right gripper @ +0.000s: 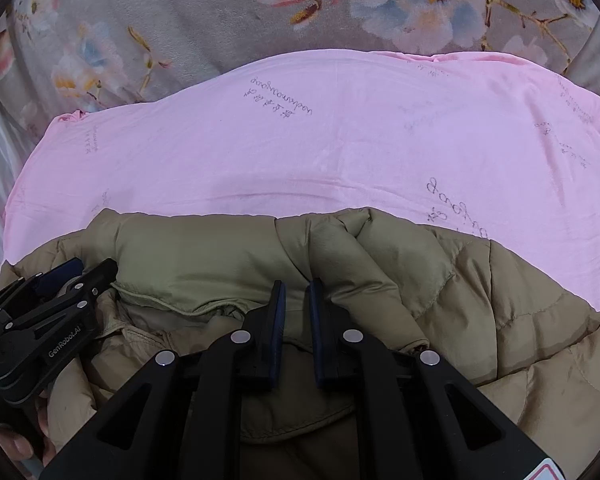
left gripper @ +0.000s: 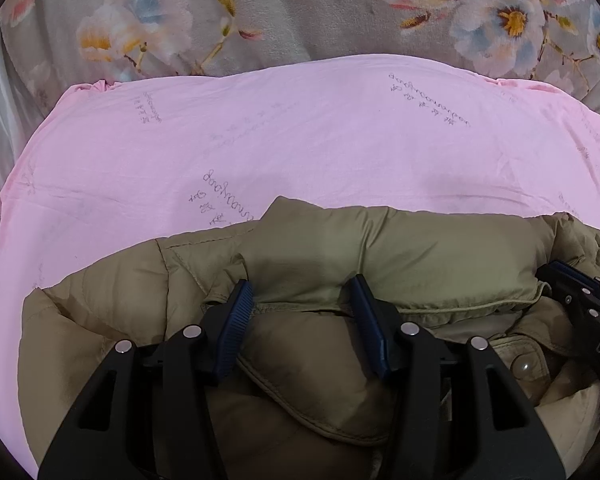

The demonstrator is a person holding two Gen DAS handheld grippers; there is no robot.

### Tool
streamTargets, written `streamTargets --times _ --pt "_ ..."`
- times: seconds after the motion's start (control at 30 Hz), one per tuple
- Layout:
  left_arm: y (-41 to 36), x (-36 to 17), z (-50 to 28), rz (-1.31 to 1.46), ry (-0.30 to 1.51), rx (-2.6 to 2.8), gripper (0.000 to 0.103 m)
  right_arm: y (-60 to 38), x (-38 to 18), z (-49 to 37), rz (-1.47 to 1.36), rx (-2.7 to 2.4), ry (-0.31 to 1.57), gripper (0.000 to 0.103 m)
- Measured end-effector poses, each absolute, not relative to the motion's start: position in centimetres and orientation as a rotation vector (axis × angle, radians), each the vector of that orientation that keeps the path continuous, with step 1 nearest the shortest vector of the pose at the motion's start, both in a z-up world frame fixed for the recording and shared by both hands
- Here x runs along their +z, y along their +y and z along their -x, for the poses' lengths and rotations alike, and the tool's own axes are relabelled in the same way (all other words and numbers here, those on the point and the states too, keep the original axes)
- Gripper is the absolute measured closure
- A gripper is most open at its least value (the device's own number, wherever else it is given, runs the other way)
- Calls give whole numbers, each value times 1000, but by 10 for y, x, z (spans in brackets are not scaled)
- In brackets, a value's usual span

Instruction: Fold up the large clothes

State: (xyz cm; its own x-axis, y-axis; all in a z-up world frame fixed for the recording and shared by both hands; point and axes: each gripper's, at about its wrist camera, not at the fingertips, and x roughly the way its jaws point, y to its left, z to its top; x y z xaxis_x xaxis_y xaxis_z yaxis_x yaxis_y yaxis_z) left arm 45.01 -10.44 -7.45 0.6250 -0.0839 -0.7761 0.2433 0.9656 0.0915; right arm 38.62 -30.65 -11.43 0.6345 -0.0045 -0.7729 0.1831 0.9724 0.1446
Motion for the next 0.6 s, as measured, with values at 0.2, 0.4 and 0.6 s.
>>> streamTargets --times 0.2,0.4,0.6 --pt "-107 -75 -450 -209 869 -181 54 -308 -116 -386 -236 -100 881 95" --pt "-112 -74 -447 -252 856 -148 52 -311 -113 -380 -263 -90 887 95" --pt "-104 -67 -425 -302 838 -57 23 -311 -103 -352 -253 -126 898 91"
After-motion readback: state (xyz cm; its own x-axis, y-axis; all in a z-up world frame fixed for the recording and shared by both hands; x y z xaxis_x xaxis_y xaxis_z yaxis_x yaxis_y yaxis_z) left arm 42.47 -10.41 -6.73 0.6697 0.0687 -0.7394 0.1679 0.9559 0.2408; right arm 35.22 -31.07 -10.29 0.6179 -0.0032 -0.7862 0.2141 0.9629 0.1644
